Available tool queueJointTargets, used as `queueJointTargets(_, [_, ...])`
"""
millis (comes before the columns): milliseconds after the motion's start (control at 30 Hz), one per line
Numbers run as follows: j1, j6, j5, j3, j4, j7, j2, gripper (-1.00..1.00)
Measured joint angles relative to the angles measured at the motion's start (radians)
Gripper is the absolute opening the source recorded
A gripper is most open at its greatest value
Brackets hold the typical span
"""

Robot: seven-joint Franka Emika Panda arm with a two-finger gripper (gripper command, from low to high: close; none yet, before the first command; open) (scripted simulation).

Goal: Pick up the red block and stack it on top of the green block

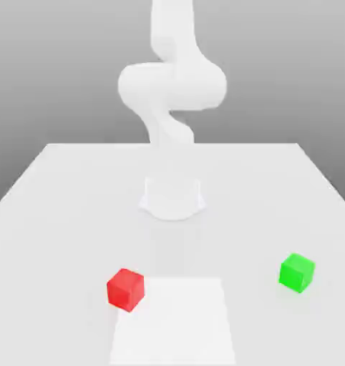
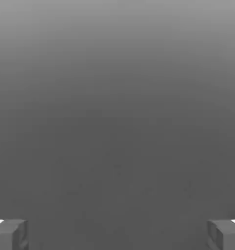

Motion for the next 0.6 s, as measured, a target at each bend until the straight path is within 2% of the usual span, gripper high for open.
queueJointTargets(600, [-0.15,0.428,-0.005,-0.06,-0.44,0.217,0.673,0.0])
